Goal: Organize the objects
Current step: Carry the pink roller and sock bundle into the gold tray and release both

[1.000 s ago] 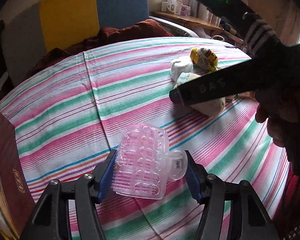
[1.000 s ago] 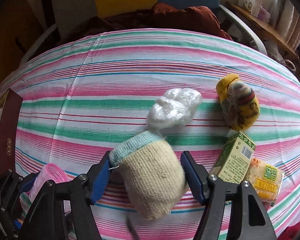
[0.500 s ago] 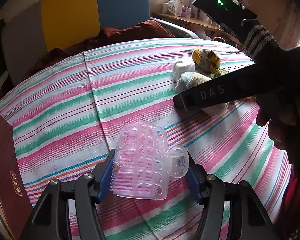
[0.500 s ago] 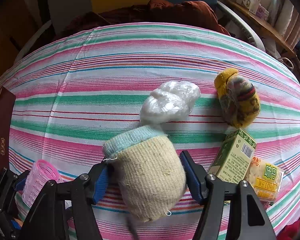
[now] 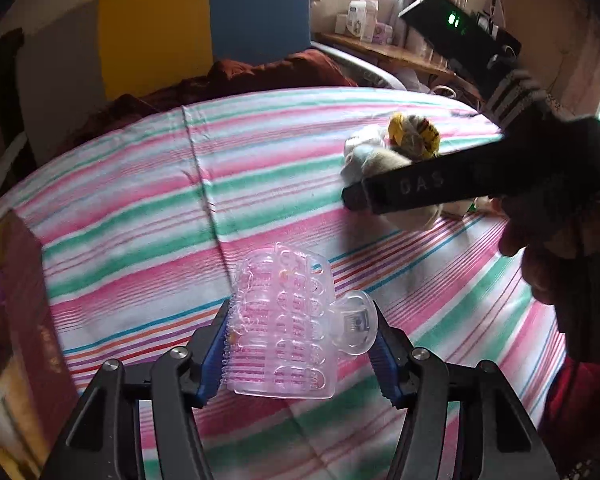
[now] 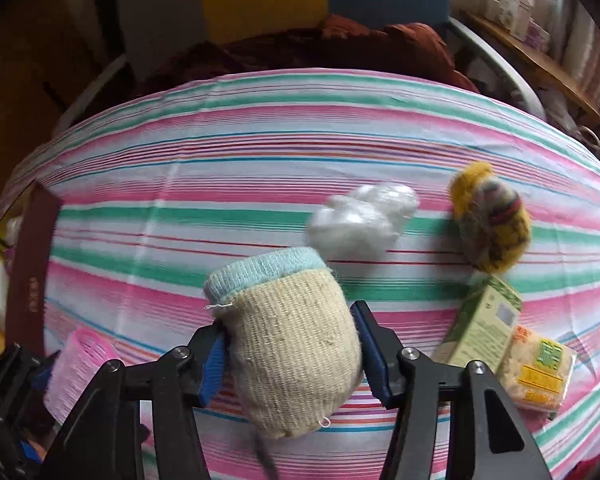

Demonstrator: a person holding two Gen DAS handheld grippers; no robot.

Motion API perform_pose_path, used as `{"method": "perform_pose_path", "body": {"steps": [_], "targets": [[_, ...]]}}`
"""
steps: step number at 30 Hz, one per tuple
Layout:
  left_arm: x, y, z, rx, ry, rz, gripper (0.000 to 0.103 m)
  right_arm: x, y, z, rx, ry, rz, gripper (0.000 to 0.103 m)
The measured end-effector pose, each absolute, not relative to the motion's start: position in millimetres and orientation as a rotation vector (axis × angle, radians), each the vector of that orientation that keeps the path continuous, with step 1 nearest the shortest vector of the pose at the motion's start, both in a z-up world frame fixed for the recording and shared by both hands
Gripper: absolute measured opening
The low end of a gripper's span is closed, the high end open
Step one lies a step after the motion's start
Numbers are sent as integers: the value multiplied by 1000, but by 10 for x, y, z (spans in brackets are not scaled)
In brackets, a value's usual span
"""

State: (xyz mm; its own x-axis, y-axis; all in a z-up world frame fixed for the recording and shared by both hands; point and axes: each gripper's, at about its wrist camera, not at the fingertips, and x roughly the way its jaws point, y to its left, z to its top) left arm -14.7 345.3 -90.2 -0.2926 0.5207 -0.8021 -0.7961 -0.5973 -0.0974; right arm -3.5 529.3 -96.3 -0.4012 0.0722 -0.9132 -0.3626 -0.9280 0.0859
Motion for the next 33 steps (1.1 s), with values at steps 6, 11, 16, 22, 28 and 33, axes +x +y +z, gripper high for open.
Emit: {"method": "perform_pose_path", "body": {"steps": [6,11,16,22,28,33], "targets": [[-160,3027,-559,-1039,325,2040,62,-174,4962,-940,-1559,338,2509,57],[-238,2455,-255,-997,241,2132,62,-176,4897,-885,-1540,366,2534,57],[-402,1863,-122,-991,157,2247,62,-107,4723,-686,-1524,399,2574,57],[-649,1209,-114,-1032,37,2372,62,-253,4134,-378,-1499,372,2689,57],[-943,823,-143,-1075,-62,2445,62,-540,3443,-152,-1509,343,2813,57],[-1226,740,-126,-1078,-61,2502,64,-869,3009,-112,-1512,349,2842,61]]}}
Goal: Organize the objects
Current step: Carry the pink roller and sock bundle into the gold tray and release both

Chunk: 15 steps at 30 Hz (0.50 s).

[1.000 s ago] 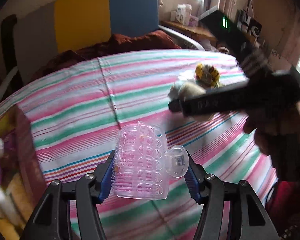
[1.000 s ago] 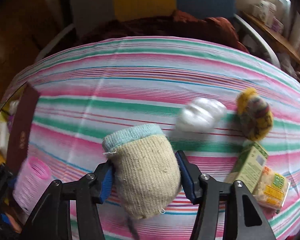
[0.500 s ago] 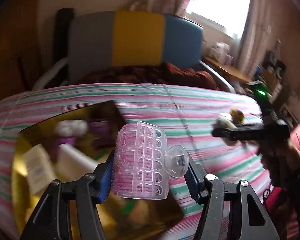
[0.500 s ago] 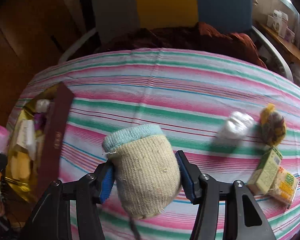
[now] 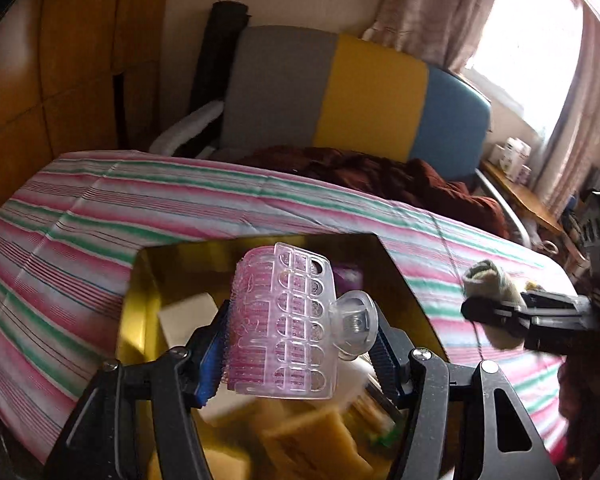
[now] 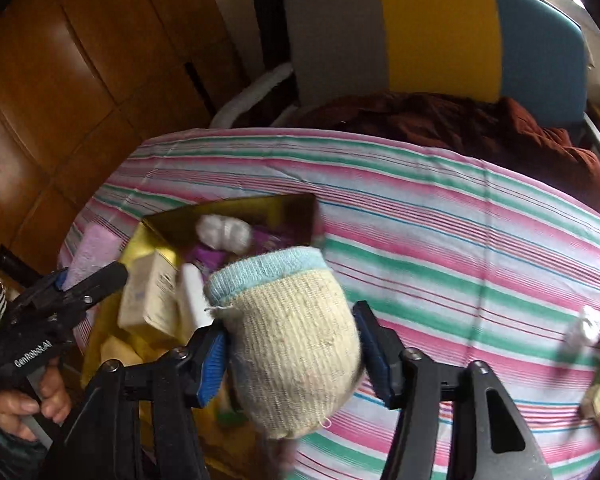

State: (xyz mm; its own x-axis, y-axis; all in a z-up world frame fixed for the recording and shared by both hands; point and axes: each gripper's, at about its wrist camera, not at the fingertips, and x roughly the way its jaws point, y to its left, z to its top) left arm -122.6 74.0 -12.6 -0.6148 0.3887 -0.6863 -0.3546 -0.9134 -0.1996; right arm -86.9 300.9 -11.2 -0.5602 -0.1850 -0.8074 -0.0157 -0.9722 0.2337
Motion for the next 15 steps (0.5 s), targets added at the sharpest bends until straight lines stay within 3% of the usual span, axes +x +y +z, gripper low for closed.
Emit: {"method": "perform_pose_path", "body": {"steps": [4,15], "targets": [[-1364,596,-72,-1066,-85,2554,81,-985,2791,-75,1372,-320,-2690,85],[-1100,328,-108,-1032,-96,2642,83,-716,2564,-172,1372,-256,-2741,85]]}}
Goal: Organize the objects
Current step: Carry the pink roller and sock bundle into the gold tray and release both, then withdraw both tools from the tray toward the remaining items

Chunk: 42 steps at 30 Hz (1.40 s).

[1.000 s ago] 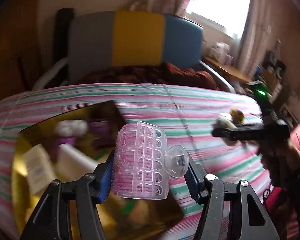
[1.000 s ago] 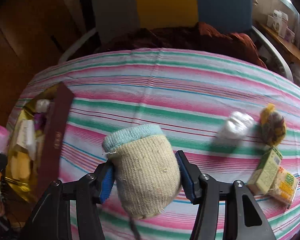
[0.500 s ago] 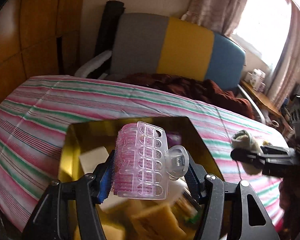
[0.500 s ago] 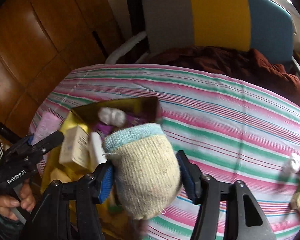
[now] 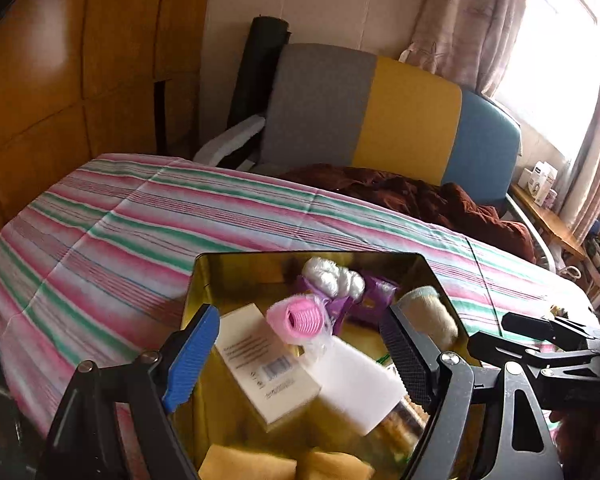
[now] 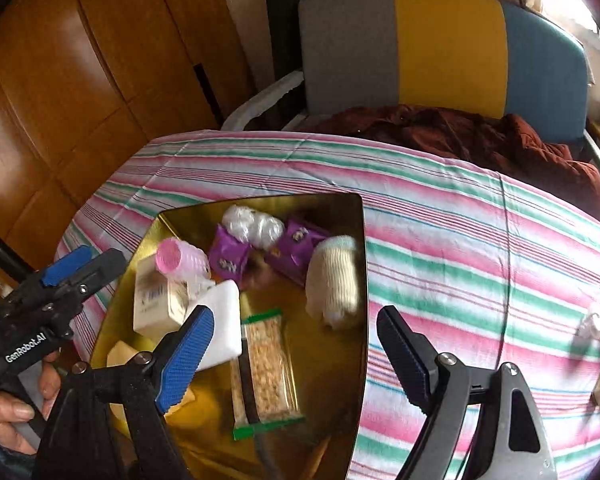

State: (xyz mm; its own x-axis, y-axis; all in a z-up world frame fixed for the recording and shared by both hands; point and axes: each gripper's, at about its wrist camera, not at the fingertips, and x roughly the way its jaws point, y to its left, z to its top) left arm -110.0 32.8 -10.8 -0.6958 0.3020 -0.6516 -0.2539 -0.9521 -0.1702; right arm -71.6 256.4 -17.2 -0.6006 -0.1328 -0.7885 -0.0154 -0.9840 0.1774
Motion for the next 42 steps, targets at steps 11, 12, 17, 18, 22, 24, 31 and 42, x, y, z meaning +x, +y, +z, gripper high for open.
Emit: {"method": "perform_pose_path", "body": {"steps": [11,12,17,18,22,24,31,42], "targets": [[-667,255,-33,-946,-46,2723,88,-375,2385,-146,1291,-139,-2860,93],[-643,251,-26,-942,-42,2725,88,-353,2383,-138,1286,-137,-2868,93],[-544,267,-7,-924,-15,2727,88,-241,2395,-101,1256,-141,-2907,93],[-524,273,-9,-921,-8,2726,88,-221,2400,-94,1252,-139,-2912,93],[-476,287,-27,-929,-1,2716,88,-174,2397,-73,1240,-115,-2932,93],[-444,293,-35,-933,2,2713,88,-155,2402,-72,1237,-110,-2936,93],[-368,356,-66,-949,26,2686,88,-107,2447,-50,1225,-117,-2947,93],[-257,530,-32,-927,63,2644,92,-30,2595,5,1183,-83,-3033,99]]}}
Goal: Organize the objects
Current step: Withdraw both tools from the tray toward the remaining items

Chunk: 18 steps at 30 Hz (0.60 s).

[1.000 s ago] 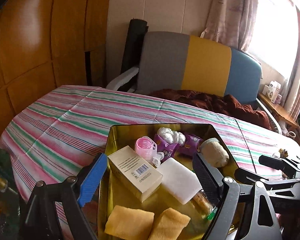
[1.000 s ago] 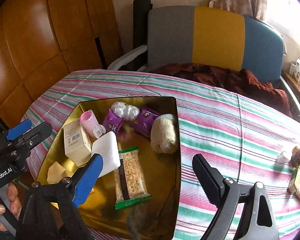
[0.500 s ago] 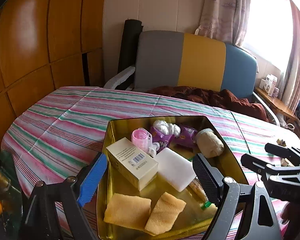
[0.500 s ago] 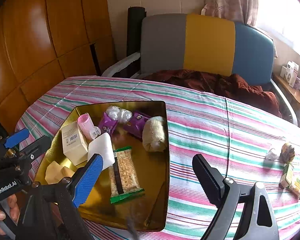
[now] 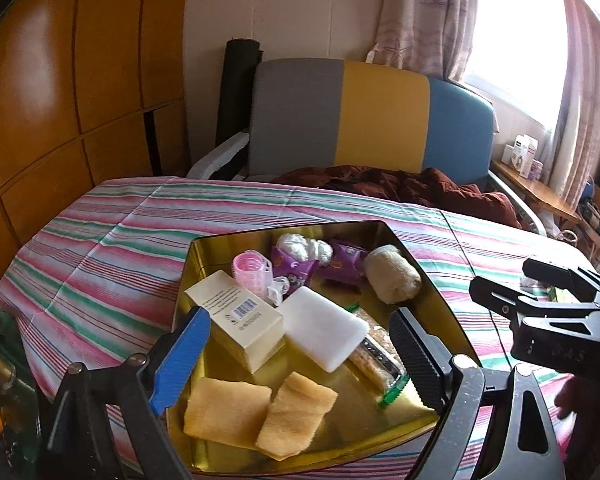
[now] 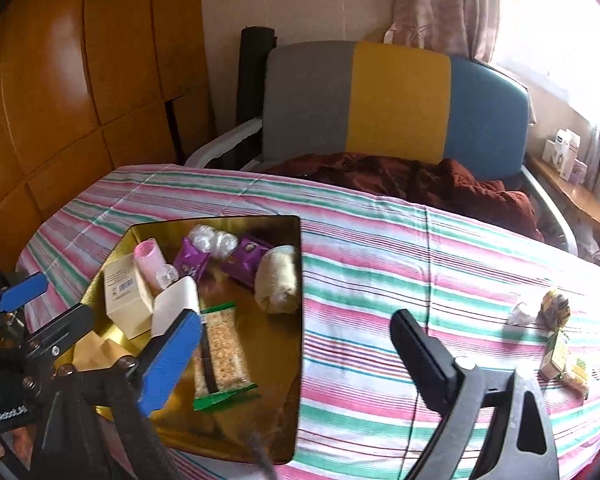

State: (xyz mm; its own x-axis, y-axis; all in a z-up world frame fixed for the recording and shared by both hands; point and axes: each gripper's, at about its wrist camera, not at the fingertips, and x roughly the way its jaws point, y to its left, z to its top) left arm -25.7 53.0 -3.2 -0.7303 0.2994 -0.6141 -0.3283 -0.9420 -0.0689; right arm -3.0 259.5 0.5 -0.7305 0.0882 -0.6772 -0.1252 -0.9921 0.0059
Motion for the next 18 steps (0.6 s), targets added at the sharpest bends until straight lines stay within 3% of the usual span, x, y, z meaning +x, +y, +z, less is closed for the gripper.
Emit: {"method": "perform_pose_path", "body": {"steps": [18], "targets": [[-153,962,-96,-942,186,2526,92,127,3687,-65,-1116,166,2625,100]]}}
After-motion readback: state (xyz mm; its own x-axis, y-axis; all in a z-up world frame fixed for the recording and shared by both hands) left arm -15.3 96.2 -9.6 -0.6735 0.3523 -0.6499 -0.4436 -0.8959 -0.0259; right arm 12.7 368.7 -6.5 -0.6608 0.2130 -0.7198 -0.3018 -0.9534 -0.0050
